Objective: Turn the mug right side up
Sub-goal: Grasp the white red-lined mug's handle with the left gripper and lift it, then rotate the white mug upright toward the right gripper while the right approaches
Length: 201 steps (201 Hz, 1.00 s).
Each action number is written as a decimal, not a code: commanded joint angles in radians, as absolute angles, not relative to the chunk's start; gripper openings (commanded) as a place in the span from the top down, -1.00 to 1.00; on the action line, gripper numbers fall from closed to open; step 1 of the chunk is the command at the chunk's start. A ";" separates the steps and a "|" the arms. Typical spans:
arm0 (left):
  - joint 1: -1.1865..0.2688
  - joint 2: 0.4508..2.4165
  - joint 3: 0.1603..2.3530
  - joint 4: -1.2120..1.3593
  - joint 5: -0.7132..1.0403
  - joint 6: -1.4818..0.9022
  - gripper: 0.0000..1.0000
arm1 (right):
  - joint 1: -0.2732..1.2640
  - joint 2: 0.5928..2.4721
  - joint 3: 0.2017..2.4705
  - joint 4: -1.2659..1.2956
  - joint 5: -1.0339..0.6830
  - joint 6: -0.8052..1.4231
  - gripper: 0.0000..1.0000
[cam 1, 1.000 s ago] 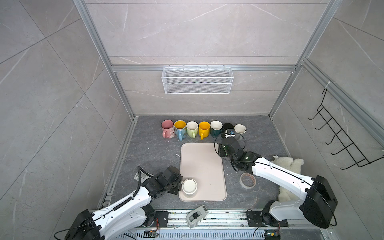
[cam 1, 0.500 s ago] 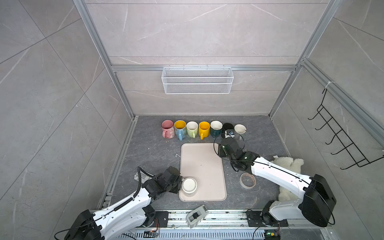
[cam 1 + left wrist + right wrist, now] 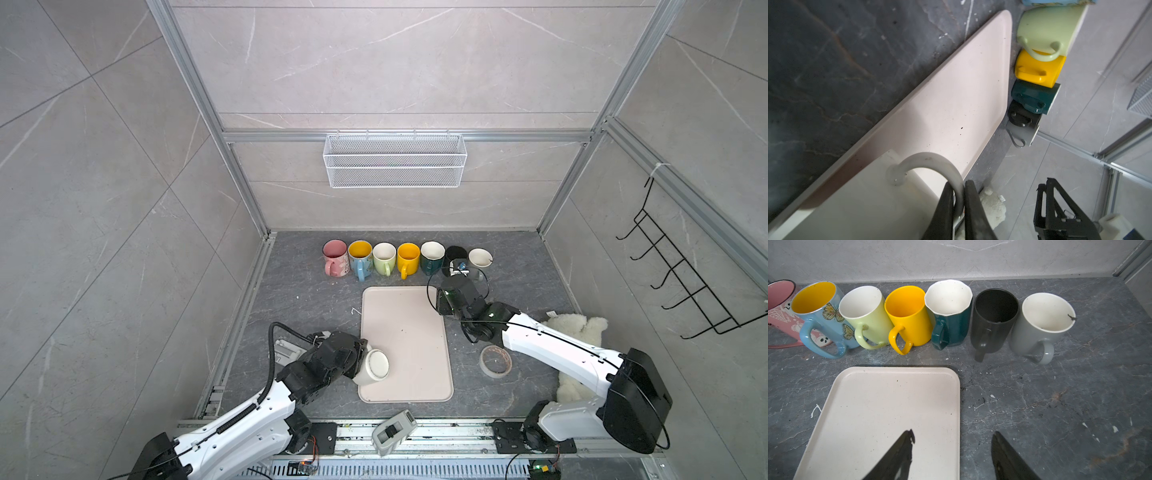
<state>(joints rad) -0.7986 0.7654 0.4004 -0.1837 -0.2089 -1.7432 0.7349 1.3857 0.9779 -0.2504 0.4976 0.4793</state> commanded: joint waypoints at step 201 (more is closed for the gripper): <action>-0.812 0.948 0.742 -0.092 0.036 -0.779 1.00 | 0.736 1.401 1.115 -0.329 -0.173 0.495 -0.13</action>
<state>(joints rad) -0.8009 0.9417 0.7074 -0.2008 -0.0196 -0.8700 0.7349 1.3636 1.0767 -0.3321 0.0326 0.4763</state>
